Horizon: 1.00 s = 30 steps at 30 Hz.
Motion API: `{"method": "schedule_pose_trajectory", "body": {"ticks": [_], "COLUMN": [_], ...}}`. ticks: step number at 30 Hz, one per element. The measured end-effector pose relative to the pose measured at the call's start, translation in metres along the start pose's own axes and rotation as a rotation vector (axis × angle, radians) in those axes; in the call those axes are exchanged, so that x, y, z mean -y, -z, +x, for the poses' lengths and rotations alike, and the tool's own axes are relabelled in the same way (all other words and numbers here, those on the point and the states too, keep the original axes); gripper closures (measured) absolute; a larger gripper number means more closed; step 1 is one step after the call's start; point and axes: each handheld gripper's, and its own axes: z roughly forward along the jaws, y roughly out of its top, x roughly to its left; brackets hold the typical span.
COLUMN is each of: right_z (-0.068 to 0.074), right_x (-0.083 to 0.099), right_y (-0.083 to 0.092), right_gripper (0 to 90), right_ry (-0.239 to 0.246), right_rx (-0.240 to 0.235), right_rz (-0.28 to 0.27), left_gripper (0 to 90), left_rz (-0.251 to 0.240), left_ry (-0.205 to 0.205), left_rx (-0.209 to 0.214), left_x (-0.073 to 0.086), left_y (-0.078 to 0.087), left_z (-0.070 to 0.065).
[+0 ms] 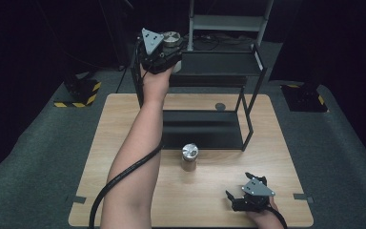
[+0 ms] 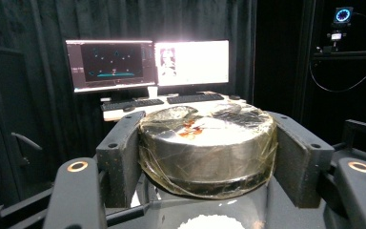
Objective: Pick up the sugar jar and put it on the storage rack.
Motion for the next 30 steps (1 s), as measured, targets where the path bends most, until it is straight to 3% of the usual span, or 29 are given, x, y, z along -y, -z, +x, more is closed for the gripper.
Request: {"method": "schedule_pose_trajectory", "body": {"ticks": [11,13,17,19,30], "right_z": [0.001,0.001,0.001,0.001,0.002], "right_x": [0.0,0.0,0.0,0.0,0.0], "right_y": [0.0,0.0,0.0,0.0,0.0], "right_gripper": [0.4,0.4,0.4,0.4,0.4], "right_ry": [0.001,0.001,0.002,0.004,0.007], "right_rx": [0.003,0.003,0.002,0.003,0.008], "right_rz": [0.001,0.001,0.001,0.001,0.002], "left_gripper": [30.3,25.5,6.3,0.4,0.3], "left_rz": [0.01,0.016,0.021,0.015,0.035], "left_ry": [0.006,0.018,0.047,0.035,0.015], "left_rx": [0.005,-0.001,-0.017,-0.017,-0.028], "left_x": [-0.001,-0.002,-0.003,-0.004,-0.01], "left_y": [0.001,0.001,0.002,0.005,0.022], "left_z": [0.001,0.0,-0.003,-0.004,-0.012]}}
